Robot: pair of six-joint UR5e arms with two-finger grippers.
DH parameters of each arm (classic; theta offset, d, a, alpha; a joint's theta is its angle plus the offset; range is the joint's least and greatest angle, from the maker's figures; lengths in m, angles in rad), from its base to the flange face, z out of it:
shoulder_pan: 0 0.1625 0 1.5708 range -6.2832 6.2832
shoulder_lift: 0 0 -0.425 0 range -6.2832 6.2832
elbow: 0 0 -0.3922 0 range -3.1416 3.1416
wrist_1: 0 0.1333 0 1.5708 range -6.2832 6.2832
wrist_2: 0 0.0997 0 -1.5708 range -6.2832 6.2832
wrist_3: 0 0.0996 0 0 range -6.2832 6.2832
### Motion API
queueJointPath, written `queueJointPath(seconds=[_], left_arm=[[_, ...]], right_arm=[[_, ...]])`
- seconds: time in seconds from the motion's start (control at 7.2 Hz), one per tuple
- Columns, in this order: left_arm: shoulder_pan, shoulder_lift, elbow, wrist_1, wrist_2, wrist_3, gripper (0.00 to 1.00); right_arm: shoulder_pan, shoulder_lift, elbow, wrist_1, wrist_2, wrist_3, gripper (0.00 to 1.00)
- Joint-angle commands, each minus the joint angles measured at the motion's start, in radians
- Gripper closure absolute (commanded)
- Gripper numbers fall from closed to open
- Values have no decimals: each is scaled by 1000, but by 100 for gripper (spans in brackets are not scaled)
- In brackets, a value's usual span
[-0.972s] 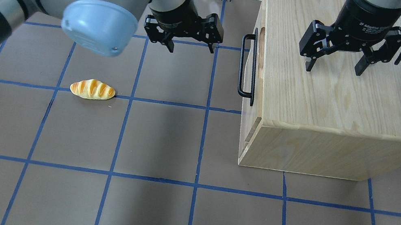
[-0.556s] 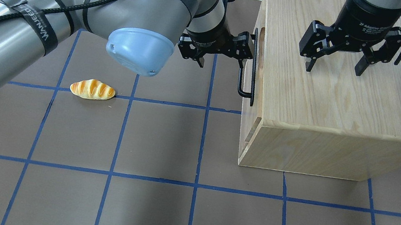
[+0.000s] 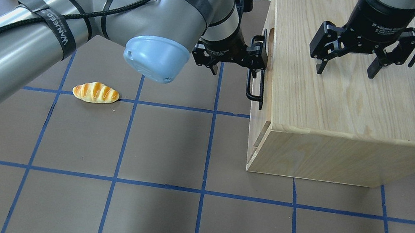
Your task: Open upper drawer
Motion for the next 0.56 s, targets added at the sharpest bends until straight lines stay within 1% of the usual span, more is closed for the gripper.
queueJointPath(seconds=[0.0,0.14,0.28,0.42], left_arm=[[7,0,2,14,5,25,0],[49,22,-18,3,12,41,0],[119,32,-24,-21,3,44,0],[147,47,-45,-40,6,81,0]], right_arm=[[0,0,-1,0,0,0,0],[0,0,1,0,0,-2,0],[0,0,-1,0,0,0,0],[0,0,1,0,0,-2,0]])
